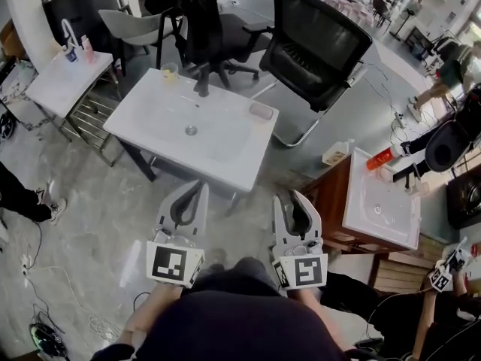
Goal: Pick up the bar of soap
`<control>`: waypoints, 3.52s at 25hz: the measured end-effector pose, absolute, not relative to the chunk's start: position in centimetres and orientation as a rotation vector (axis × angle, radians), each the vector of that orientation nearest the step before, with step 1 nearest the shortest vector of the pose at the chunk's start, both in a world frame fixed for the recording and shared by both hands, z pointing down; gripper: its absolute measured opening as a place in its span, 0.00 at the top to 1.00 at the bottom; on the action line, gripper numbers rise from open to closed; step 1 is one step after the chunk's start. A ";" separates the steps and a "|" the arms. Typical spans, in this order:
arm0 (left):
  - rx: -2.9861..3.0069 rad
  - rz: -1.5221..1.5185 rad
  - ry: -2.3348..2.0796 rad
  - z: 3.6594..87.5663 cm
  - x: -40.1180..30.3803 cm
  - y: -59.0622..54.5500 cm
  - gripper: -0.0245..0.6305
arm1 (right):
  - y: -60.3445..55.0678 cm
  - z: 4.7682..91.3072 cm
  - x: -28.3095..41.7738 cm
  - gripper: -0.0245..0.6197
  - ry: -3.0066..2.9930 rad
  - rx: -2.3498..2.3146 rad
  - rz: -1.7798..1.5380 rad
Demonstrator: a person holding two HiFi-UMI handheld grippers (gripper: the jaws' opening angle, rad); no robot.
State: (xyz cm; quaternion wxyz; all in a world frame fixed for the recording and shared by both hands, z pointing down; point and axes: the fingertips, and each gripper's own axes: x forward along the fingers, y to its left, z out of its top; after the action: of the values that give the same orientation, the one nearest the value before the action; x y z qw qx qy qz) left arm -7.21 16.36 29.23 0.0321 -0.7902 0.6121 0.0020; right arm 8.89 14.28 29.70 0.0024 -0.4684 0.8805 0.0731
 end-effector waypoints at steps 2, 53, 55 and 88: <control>-2.444 0.010 1.880 29.5 -7.7 15.7 0.96 | 13.7 29.9 8.7 0.80 2.764 -1.492 0.224; -2.689 -0.065 1.564 30.2 -10.2 -17.5 0.96 | -16.6 31.3 1.8 0.80 2.762 -1.592 0.214; -2.693 -0.069 1.549 30.1 -10.3 -17.9 0.96 | -16.9 31.3 1.9 0.80 2.759 -1.598 0.202; -2.856 -0.295 1.355 37.6 -7.8 -25.0 0.96 | -27.0 44.7 2.8 0.80 3.059 -1.615 0.084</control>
State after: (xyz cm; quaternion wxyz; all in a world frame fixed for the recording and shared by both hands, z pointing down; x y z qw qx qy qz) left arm -7.81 -24.99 37.61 -0.0164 -0.8995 0.4267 -0.0929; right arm 2.77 -26.99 44.69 -0.1584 -0.4608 0.8729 0.0240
